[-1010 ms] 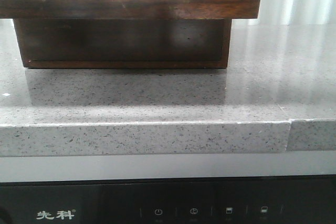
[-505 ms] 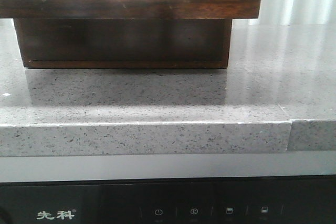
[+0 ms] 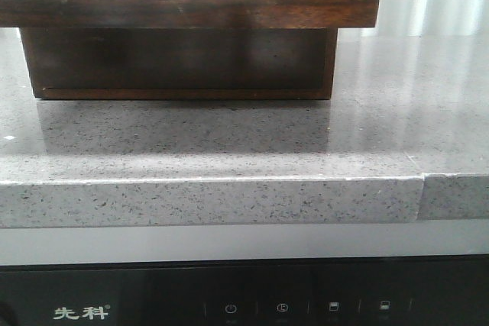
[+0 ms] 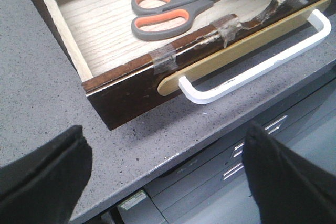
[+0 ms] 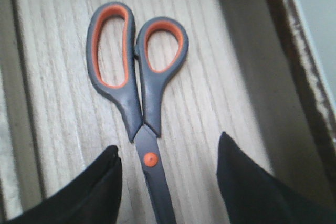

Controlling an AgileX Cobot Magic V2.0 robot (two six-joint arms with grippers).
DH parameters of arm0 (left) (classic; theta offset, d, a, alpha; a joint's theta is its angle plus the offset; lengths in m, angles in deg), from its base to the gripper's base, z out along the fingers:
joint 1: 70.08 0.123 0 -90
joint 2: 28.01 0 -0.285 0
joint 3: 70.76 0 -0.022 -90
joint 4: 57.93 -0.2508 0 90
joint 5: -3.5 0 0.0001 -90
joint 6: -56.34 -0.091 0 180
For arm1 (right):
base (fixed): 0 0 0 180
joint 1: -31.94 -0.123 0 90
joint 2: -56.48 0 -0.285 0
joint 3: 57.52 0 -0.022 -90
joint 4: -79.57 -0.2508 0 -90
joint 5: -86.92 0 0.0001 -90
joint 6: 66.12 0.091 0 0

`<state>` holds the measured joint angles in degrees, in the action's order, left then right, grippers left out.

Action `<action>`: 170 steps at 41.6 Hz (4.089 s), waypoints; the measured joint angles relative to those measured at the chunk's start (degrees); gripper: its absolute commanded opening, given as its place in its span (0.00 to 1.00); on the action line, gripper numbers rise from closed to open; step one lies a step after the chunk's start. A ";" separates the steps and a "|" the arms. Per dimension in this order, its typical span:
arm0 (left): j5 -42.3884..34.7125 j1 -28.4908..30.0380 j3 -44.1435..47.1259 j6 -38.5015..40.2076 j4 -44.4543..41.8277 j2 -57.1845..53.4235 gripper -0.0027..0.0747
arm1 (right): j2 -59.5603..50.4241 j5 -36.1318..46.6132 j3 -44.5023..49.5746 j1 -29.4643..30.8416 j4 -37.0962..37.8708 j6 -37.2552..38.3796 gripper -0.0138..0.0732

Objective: Put scissors in drawer with both arms

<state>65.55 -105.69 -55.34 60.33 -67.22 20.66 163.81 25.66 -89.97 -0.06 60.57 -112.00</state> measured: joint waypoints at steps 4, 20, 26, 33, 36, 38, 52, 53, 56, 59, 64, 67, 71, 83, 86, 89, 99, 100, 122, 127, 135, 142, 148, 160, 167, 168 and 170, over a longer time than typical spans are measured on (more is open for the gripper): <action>0.00 0.00 0.00 0.00 0.00 0.00 0.76 | -3.46 -0.15 0.00 0.00 0.42 2.91 0.66; 0.00 0.00 0.00 0.00 0.00 0.00 0.76 | -22.84 -4.55 10.79 1.28 11.78 30.35 0.66; 0.00 0.00 0.00 0.00 0.00 0.00 0.76 | -31.79 -2.77 20.47 1.28 11.91 32.48 0.66; 0.00 0.00 0.00 0.00 0.00 0.00 0.76 | -40.82 -1.53 30.41 1.28 11.91 35.94 0.66; 0.00 0.00 0.00 0.00 0.00 0.00 0.76 | -44.77 -1.30 34.19 1.28 11.91 37.15 0.66; 0.00 0.00 0.00 0.00 0.00 0.00 0.76 | -46.94 -1.30 36.59 1.28 11.91 37.74 0.66; 0.00 0.00 0.00 0.00 0.00 0.00 0.76 | -62.86 0.05 47.44 1.28 11.91 39.20 0.66; 0.00 0.00 0.00 0.00 0.00 0.00 0.76 | -63.33 0.18 47.77 1.28 11.91 39.24 0.66; 0.00 0.00 0.00 0.00 0.00 0.00 0.76 | -64.44 0.28 48.14 1.28 11.91 39.24 0.66; 0.00 0.00 0.00 0.00 0.00 0.00 0.76 | -64.87 0.49 48.14 1.28 11.91 39.24 0.66; 0.00 0.00 0.00 0.00 0.00 0.00 0.75 | -64.89 0.72 48.18 1.28 11.91 39.24 0.61; 0.00 0.00 0.00 0.00 0.00 0.00 0.67 | -64.89 0.72 48.27 1.28 11.91 39.34 0.49; 0.00 0.00 0.00 0.00 0.00 0.00 0.53 | -64.89 0.72 48.27 1.28 11.91 39.34 0.32; 0.00 0.00 0.00 0.00 0.00 0.00 0.07 | -64.89 0.72 48.27 1.28 11.91 39.47 0.08; 0.00 0.00 0.00 0.00 0.00 0.00 0.01 | -64.89 0.85 48.27 1.28 11.91 39.47 0.08; 0.00 0.00 0.00 0.00 0.00 0.00 0.01 | -64.89 0.84 48.27 1.28 11.91 39.47 0.08; 0.00 0.00 0.00 0.00 0.00 0.00 0.01 | -64.89 0.84 48.27 1.28 11.91 39.47 0.08; 0.00 0.00 0.00 0.00 0.00 0.00 0.01 | -64.89 0.84 48.27 1.28 11.91 39.47 0.08; -0.41 10.96 0.34 0.00 2.44 -2.13 0.01 | -64.89 0.84 48.27 1.28 11.91 39.47 0.08; -1.97 20.40 3.57 0.00 6.21 -6.37 0.01 | -64.89 0.84 48.27 1.28 11.91 39.47 0.08; -11.76 29.61 16.22 -0.46 8.92 -17.22 0.01 | -64.89 0.84 48.27 1.28 11.91 39.47 0.08; -24.58 33.96 31.04 -0.56 9.28 -29.14 0.01 | -64.89 0.84 48.27 1.28 11.91 39.47 0.08; -33.68 35.97 42.48 -0.57 9.28 -35.66 0.01 | -64.89 0.84 48.27 1.28 11.91 39.47 0.08; -53.53 35.96 59.03 -0.57 9.28 -37.25 0.01 | -64.89 0.84 48.27 1.28 11.91 39.47 0.08; -62.36 35.96 62.07 -0.57 9.28 -39.85 0.01 | -64.89 0.84 48.27 1.28 11.91 39.47 0.08; -62.63 35.96 62.07 -0.57 9.28 -40.42 0.01 | -64.89 0.84 48.27 1.28 11.91 39.47 0.08; -62.88 35.96 62.07 -0.57 9.28 -41.10 0.01 | -64.89 0.84 48.27 1.28 11.91 39.47 0.08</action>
<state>2.67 -69.74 6.73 59.77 -57.93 -20.43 98.92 26.50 -41.70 1.22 72.47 -72.53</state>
